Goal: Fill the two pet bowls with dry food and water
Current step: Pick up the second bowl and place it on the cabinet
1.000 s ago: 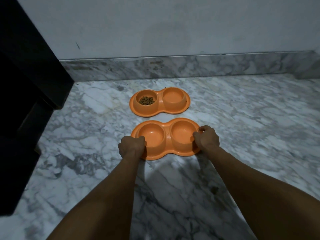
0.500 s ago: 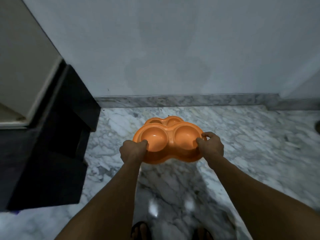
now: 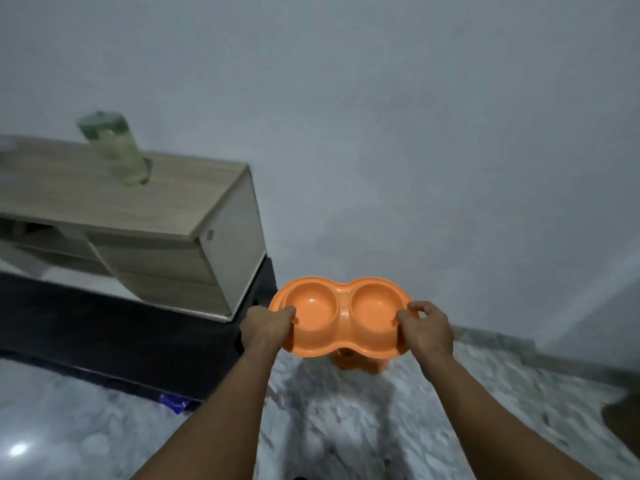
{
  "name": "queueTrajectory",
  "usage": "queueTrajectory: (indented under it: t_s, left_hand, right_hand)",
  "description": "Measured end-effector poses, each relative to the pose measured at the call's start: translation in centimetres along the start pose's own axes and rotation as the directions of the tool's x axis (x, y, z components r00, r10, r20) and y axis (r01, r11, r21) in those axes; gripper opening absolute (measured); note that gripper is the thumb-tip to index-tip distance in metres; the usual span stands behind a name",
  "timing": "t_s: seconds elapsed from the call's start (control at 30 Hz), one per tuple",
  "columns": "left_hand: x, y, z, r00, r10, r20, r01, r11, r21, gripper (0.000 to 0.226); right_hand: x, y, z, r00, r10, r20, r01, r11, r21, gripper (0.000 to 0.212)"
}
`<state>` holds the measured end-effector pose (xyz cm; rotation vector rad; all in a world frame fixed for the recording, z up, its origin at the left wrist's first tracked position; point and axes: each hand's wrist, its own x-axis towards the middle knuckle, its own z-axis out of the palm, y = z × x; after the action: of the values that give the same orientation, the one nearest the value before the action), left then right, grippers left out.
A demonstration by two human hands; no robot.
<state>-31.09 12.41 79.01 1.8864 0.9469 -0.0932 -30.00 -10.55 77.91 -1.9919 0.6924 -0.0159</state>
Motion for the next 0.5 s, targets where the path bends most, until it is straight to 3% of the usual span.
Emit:
queueTrajectory:
  t_s: [0.27,0.5]
  left_hand:
    - [-7.2,-1.7,-13.1,0.975,-0.082,-0.208,0.047,0.985,-0.168,0.053]
    - [-5.7,-5.9,-25.9,0.917,-0.158,-0.365,0.042,0.951,-0.305,0.043]
  right_hand:
    - [-9.4,-8.1,0.9,0.972,-0.184,0.147,0.185,0.983,0.006,0.025]
    - [-17.8,-14.5,10.1,0.887,-0.321,0.333,0.326,0.944,0.043,0.031]
